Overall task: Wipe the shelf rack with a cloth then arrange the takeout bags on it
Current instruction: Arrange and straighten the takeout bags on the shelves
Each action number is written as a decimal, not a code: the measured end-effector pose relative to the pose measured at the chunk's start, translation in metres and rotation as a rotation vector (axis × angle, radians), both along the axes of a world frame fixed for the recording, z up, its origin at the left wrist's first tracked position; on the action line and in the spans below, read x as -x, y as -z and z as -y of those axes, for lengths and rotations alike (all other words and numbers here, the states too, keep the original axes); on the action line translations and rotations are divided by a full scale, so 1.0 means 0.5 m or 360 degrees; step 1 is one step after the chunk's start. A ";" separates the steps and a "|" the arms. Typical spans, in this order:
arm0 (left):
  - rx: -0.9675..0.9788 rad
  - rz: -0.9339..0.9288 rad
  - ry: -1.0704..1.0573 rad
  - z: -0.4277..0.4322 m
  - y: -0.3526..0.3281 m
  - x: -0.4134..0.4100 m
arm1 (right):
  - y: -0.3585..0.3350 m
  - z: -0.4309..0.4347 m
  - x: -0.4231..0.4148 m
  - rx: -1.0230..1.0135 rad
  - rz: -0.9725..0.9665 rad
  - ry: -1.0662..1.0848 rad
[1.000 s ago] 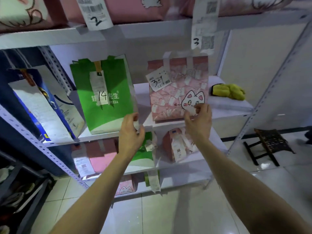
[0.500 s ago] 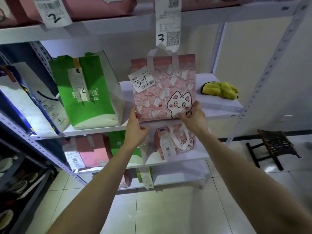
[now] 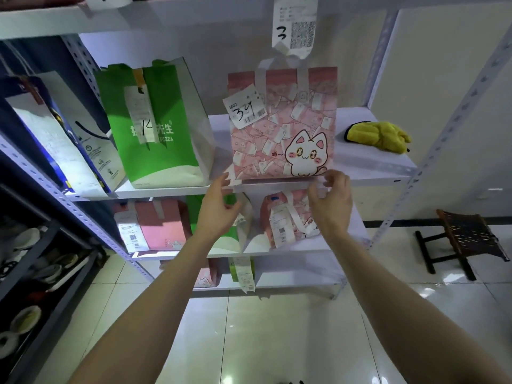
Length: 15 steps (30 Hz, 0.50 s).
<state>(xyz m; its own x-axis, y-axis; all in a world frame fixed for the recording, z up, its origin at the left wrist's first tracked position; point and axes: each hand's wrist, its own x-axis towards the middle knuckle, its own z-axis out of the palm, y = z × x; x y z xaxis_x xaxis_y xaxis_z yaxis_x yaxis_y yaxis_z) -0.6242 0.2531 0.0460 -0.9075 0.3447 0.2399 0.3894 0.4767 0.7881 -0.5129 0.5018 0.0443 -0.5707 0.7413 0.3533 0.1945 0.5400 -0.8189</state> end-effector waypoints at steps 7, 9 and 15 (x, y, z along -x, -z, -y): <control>0.0628 0.0135 0.0025 0.170 0.114 -0.013 | 0.136 0.145 0.024 -0.0095 0.0594 -0.0668; 0.0803 0.0267 0.0030 0.230 0.146 -0.010 | 0.167 0.195 0.040 -0.0131 0.0866 -0.0941; 0.1129 0.0475 0.0066 0.410 0.209 0.010 | 0.228 0.356 0.094 -0.0205 0.1316 -0.1298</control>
